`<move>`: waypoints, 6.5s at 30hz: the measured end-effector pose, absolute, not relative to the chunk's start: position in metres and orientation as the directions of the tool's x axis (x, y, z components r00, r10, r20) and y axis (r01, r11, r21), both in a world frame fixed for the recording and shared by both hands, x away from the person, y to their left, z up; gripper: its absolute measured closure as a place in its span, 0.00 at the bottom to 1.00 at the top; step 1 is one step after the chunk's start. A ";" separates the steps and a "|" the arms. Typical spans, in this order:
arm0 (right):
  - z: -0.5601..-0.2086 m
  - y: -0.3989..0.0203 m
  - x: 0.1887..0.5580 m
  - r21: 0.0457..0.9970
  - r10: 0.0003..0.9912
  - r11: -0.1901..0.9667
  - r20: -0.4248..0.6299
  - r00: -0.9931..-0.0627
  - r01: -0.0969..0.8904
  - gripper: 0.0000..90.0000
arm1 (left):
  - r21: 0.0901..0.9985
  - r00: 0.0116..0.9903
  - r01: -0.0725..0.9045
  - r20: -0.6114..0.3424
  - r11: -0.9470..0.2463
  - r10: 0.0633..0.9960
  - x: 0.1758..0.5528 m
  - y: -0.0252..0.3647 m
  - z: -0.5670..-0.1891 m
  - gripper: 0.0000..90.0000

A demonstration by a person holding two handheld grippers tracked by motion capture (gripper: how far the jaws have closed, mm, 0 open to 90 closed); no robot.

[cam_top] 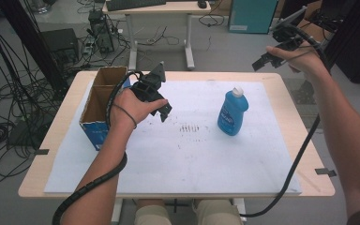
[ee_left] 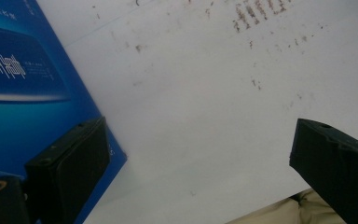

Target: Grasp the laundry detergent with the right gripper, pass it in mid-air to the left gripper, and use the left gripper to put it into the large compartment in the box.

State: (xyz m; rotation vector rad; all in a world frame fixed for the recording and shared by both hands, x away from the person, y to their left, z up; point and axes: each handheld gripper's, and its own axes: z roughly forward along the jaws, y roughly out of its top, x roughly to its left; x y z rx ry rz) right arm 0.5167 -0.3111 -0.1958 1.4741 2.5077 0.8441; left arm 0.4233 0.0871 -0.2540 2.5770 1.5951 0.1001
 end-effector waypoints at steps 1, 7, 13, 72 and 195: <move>-0.196 -0.311 0.517 0.515 0.835 0.373 0.177 -0.521 0.772 0.06 | 0.127 0.446 0.888 -0.001 -0.442 0.895 0.423 0.087 -0.254 0.06; -0.208 -0.322 0.492 0.564 0.797 0.414 0.154 -0.584 0.714 0.04 | 0.148 0.458 0.879 0.001 -0.453 0.889 0.421 0.087 -0.252 0.06; -0.225 -0.324 0.467 0.599 0.747 0.473 0.117 -0.655 0.646 0.04 | 0.158 0.465 0.874 -0.003 -0.459 0.885 0.419 0.089 -0.254 0.06; -0.369 -0.290 0.420 0.827 0.678 0.413 0.000 -0.735 0.381 0.02 | 0.176 0.508 0.850 -0.018 -0.497 0.861 0.420 0.087 -0.280 0.06; -0.405 -0.260 0.429 0.905 0.724 0.304 -0.016 -0.689 0.298 0.01 | 0.194 0.505 0.848 -0.013 -0.493 0.863 0.420 0.089 -0.273 0.06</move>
